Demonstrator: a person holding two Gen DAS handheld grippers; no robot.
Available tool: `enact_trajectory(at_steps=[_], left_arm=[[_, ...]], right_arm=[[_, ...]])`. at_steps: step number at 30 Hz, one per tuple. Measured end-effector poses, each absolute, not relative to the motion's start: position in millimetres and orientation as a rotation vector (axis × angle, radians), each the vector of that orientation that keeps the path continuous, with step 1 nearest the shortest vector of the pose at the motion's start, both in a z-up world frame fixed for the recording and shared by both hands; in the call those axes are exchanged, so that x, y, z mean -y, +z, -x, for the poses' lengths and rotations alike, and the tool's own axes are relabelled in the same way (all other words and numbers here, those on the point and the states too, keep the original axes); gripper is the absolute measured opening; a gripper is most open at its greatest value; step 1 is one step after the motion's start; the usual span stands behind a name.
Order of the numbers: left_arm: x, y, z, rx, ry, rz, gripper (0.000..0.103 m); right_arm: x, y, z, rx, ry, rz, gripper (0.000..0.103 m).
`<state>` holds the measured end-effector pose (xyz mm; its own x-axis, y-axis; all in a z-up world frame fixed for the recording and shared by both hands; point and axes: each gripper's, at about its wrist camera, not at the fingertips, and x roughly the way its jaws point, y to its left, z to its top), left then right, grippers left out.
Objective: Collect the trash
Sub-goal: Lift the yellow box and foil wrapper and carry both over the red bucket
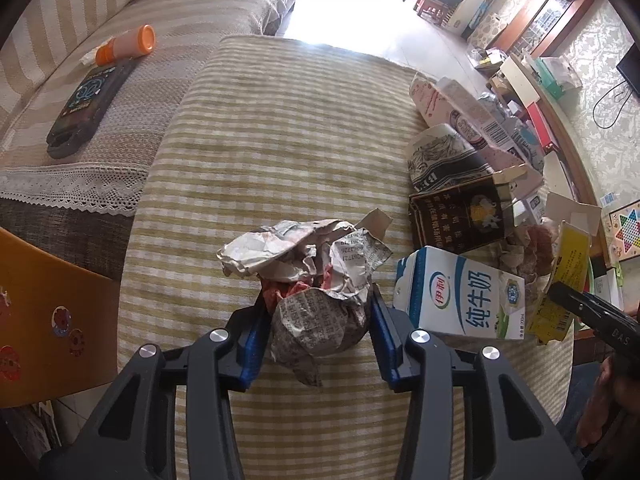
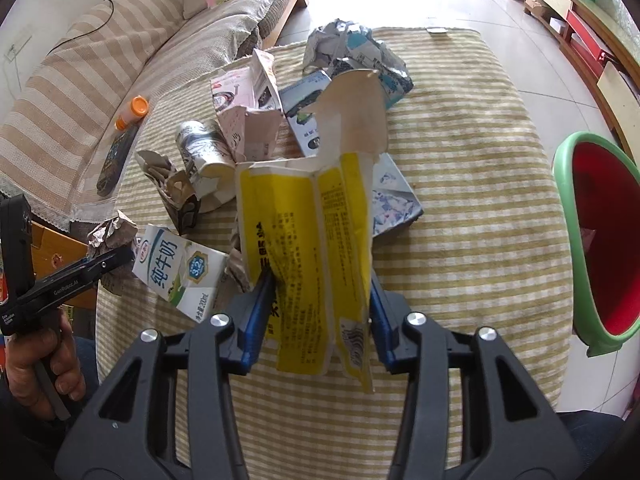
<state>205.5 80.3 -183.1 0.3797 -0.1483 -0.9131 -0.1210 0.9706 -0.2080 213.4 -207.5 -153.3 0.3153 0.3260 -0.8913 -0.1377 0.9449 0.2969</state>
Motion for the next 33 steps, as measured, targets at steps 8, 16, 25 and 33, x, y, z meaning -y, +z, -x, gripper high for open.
enact_trajectory(at_steps=[8, 16, 25, 33], left_arm=[[-80.3, -151.4, -191.1, -1.116, -0.002, 0.272, 0.042], [-76.0, -115.6, -176.0, -1.049, -0.01, 0.257, 0.042], [-48.3, -74.1, -170.8, -0.967, -0.053, 0.207, 0.043], [2.4, -36.5, -179.2, -0.902, -0.125, 0.134, 0.043]], right_arm=[[210.7, -123.9, -205.6, -1.159, 0.314, -0.164, 0.042], [216.3, -90.8, -192.6, -1.091, 0.326, -0.161, 0.042], [241.6, -51.5, -178.8, -1.001, 0.307, -0.174, 0.042], [279.2, -16.9, -173.0, -0.911, 0.276, -0.204, 0.042]])
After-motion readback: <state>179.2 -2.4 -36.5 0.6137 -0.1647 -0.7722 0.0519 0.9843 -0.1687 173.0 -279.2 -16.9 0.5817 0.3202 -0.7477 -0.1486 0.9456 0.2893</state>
